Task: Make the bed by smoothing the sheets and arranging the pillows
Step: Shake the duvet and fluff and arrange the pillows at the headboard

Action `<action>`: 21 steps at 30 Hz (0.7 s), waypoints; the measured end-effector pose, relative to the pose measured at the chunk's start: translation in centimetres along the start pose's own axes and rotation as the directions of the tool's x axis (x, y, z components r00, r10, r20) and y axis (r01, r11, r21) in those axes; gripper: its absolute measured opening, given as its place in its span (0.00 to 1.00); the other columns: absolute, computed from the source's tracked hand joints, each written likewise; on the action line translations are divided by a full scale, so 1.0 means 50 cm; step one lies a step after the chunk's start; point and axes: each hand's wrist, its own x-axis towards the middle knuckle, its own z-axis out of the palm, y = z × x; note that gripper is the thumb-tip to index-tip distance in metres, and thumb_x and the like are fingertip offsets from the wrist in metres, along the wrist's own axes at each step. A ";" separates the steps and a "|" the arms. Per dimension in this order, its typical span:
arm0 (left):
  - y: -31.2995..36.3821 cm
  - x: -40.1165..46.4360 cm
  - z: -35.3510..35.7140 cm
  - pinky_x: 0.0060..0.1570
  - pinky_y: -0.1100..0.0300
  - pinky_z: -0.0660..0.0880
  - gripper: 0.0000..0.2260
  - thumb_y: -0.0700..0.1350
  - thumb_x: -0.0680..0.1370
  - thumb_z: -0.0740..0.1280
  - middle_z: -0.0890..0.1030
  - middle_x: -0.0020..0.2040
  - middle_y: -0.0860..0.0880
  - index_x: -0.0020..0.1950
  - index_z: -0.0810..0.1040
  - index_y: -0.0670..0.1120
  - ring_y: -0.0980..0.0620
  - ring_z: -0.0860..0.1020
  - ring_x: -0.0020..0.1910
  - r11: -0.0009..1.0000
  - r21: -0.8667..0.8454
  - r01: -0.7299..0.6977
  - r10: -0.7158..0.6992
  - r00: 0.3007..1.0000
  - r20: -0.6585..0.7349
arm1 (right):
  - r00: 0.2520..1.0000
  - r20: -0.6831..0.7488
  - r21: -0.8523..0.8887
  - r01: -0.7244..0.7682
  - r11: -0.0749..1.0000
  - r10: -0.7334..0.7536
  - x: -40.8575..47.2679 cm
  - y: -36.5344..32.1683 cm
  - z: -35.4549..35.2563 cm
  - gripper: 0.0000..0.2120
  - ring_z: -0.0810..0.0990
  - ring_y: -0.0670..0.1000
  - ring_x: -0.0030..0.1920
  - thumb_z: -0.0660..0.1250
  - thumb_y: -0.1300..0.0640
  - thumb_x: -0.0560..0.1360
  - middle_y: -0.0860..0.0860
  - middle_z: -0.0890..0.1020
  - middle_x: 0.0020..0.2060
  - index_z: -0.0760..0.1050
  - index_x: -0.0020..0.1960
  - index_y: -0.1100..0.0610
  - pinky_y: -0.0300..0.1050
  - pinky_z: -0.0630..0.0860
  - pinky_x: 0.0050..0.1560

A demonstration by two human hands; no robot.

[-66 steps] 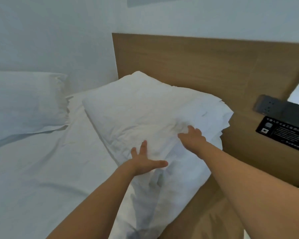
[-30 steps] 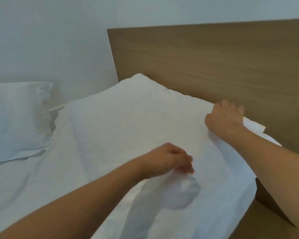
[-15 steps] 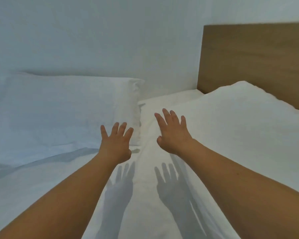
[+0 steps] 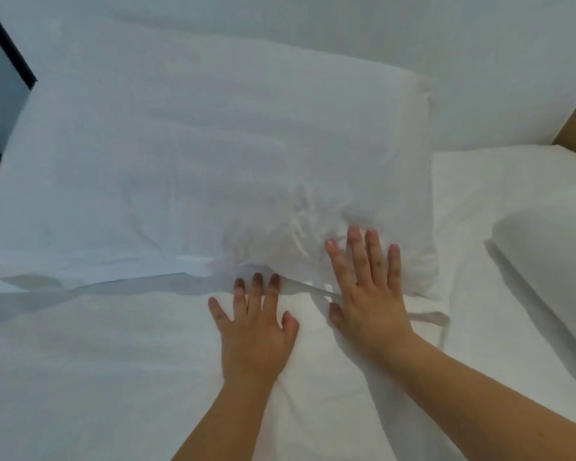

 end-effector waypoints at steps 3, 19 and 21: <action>-0.008 0.005 0.023 0.71 0.32 0.48 0.29 0.58 0.76 0.56 0.63 0.76 0.46 0.77 0.62 0.52 0.43 0.59 0.76 1.000 0.012 -0.006 0.007 0.998 -0.062 | 0.998 -0.053 0.009 -0.038 0.999 0.038 -0.030 -0.030 0.050 0.38 0.47 0.62 0.78 0.64 0.54 0.71 0.60 0.49 0.78 0.55 0.78 0.55 0.69 0.49 0.73; -0.046 -0.115 -0.041 0.75 0.47 0.37 0.33 0.60 0.72 0.40 0.52 0.79 0.55 0.77 0.54 0.57 0.54 0.45 0.78 0.989 -0.135 -0.061 0.066 0.997 0.031 | 0.990 -0.096 0.045 -0.096 0.994 0.099 -0.073 -0.055 0.024 0.28 0.53 0.59 0.77 0.48 0.52 0.79 0.57 0.55 0.78 0.54 0.78 0.57 0.64 0.53 0.74; -0.061 -0.133 -0.048 0.75 0.46 0.36 0.30 0.59 0.75 0.43 0.51 0.79 0.54 0.78 0.52 0.55 0.53 0.44 0.78 0.988 -0.139 -0.068 0.076 0.996 0.055 | 0.994 -0.093 0.001 -0.051 0.999 0.051 -0.081 -0.067 0.024 0.29 0.57 0.59 0.76 0.52 0.53 0.76 0.58 0.58 0.77 0.58 0.77 0.57 0.64 0.53 0.73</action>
